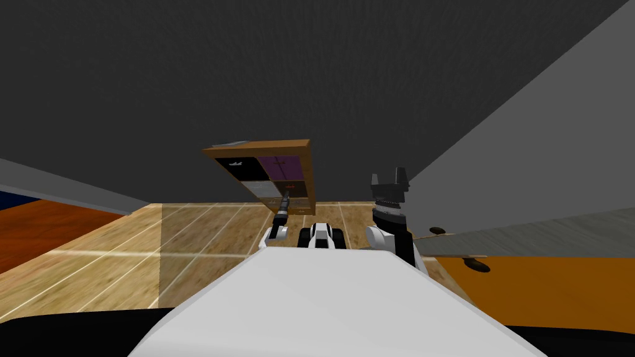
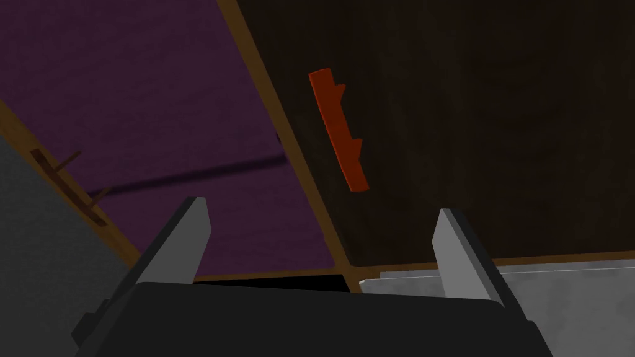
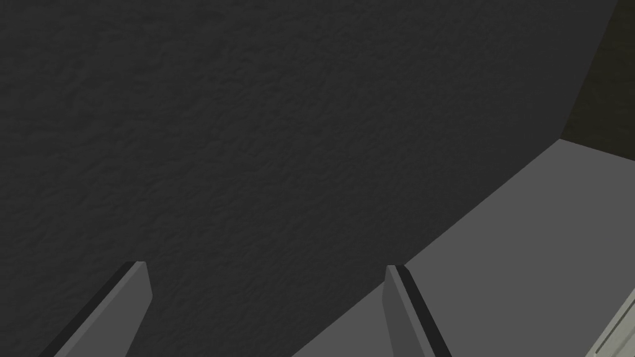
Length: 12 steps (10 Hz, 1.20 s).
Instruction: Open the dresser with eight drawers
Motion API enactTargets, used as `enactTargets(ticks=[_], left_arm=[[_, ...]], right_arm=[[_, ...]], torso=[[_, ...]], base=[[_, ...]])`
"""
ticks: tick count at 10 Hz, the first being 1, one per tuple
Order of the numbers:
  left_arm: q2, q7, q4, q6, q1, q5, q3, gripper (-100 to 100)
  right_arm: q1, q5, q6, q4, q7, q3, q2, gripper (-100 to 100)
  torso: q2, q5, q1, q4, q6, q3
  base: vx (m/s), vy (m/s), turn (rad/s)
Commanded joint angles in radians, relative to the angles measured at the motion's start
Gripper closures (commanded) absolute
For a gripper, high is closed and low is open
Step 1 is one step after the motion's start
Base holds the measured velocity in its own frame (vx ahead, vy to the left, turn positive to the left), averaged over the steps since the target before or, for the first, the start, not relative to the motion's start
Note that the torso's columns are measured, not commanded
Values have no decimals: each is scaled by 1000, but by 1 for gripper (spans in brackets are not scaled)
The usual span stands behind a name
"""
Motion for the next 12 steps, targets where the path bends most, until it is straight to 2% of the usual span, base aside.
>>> enactTargets(ticks=[1, 2, 3, 4, 9, 10, 12], left_arm=[[51, -1, 5, 0, -1, 0, 0, -100], [41, -3, 7, 2, -8, 1, 4, -100], [64, -4, 9, 3, -11, 1, 6, -100], [12, -5, 4, 2, -14, 1, 8, -100], [-99, -6, 0, 1, -15, 1, 9, -100], [-86, -5, -1, 2, -14, 1, 9, -100], [-87, -5, -36, 45, -23, 1, 12, -100]], right_arm=[[0, 0, 0, 0, 0, 0, 0, 0], [0, 0, 0, 0, 0, 0, 0, 0], [0, 0, 0, 0, 0, 0, 0, 0], [0, 0, 0, 0, 0, 0, 0, 0], [0, 0, 0, 0, 0, 0, 0, 0], [0, 0, 0, 0, 0, 0, 0, 0], [0, 0, 0, 0, 0, 0, 0, 0]], torso=[[2, 0, 0, 1, 0, 1], [2, 0, 0, 1, 0, 1], [-3, 0, 1, -1, 0, -1], [-5, 0, 0, -1, 0, -3], [4, 0, 0, 1, 0, 3], [2, 0, 0, 1, 0, 1], [-2, 0, 1, 0, 0, -1]], base=[[25, 1, -1], [114, 10, -11], [169, 2, -14], [147, 12, -5], [32, 2, -1], [-5, -2, -1], [53, 4, -13]])
